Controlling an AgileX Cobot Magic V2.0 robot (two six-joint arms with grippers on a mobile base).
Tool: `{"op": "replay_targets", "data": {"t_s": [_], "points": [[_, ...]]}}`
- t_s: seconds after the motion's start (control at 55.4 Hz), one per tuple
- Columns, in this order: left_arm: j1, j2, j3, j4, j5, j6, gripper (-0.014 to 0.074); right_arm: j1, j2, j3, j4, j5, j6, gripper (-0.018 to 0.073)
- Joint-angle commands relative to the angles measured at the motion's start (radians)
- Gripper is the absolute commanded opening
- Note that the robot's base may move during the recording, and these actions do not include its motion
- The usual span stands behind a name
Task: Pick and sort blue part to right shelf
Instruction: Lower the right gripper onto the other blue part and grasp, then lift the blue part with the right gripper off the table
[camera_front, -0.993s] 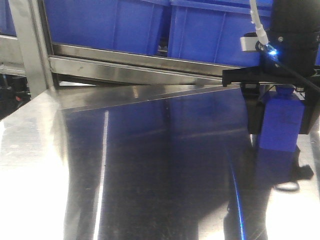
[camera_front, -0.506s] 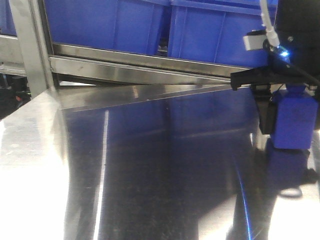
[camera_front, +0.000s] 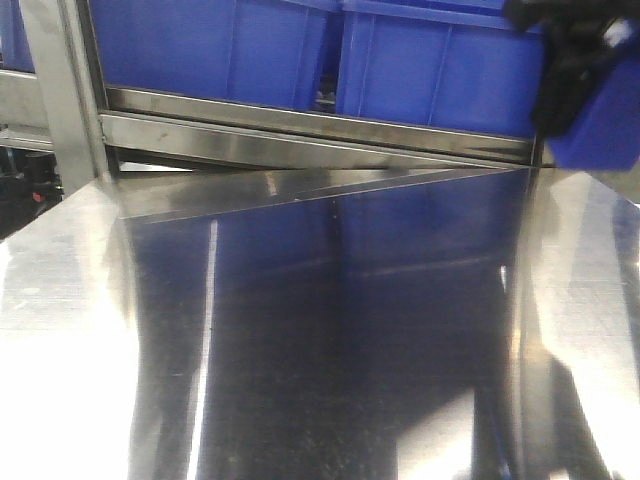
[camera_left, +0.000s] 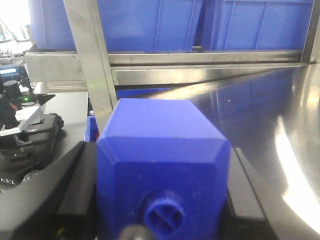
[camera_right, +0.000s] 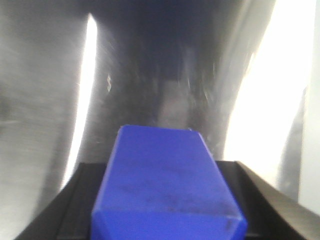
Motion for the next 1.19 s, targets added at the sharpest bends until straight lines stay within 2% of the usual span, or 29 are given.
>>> {"op": "replay_targets", "data": {"t_s": [0.0,0.126,0.379,0.632,0.885,1.174], "points": [[0.001,-0.003,-0.026,0.001,-0.104,-0.007,0.0321,0.001,-0.15,0.049,-0.043,-0.119,-0.015,0.0279],[0.001,-0.003,-0.026,0.001,-0.104,-0.007,0.0321,0.001,-0.313,0.165,-0.051,-0.183,-0.075,0.0279],[0.001,-0.003,-0.026,0.001,-0.102,-0.007,0.0321,0.001,-0.604,0.36,-0.051,-0.181,-0.2,0.0279],[0.001,-0.003,-0.026,0.001,-0.102,-0.007,0.0321,0.001,-0.916,0.493,-0.051,-0.181,-0.217,0.0279],[0.001,-0.003,-0.026,0.001,-0.102,-0.007,0.0321,0.001,-1.188,0.517,-0.052,-0.172,-0.247,0.0279],[0.001,-0.003,-0.026,0.001,-0.102,-0.007,0.0321,0.001,-1.246,0.515,-0.053,-0.251,-0.251,0.0279]]}}
